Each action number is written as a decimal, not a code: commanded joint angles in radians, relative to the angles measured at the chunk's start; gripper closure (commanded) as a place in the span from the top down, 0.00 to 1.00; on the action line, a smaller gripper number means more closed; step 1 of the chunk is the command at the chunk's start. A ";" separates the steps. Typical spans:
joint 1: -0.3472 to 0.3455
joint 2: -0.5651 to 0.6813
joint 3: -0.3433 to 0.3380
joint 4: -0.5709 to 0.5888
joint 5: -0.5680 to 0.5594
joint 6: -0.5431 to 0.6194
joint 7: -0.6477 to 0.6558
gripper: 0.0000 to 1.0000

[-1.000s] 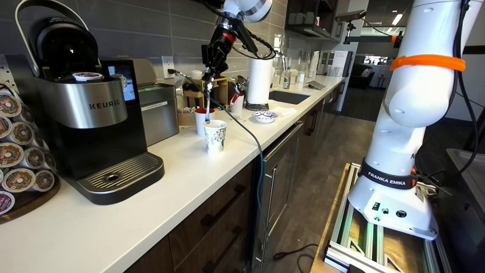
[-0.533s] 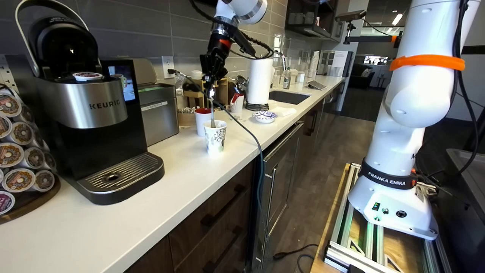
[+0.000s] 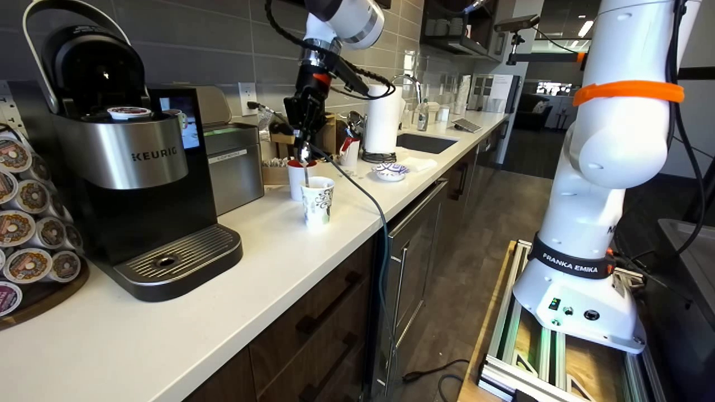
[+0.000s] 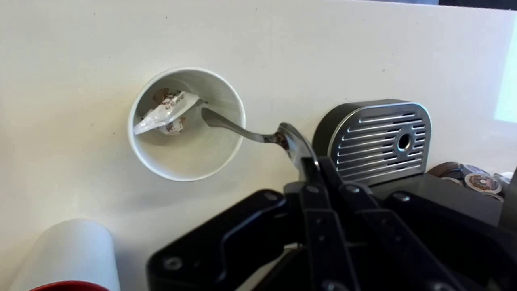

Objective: Remove the silver spoon from the mug on the left and put it in the coffee cup.

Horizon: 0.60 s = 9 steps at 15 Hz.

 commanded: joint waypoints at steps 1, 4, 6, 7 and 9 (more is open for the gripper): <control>0.020 0.017 0.012 -0.045 -0.080 0.113 0.070 0.01; 0.029 0.044 0.014 -0.060 -0.170 0.181 0.146 0.01; 0.030 0.061 0.011 -0.056 -0.210 0.190 0.181 0.01; 0.032 0.067 0.011 -0.049 -0.218 0.187 0.196 0.01; 0.034 0.069 0.012 -0.039 -0.234 0.167 0.211 0.29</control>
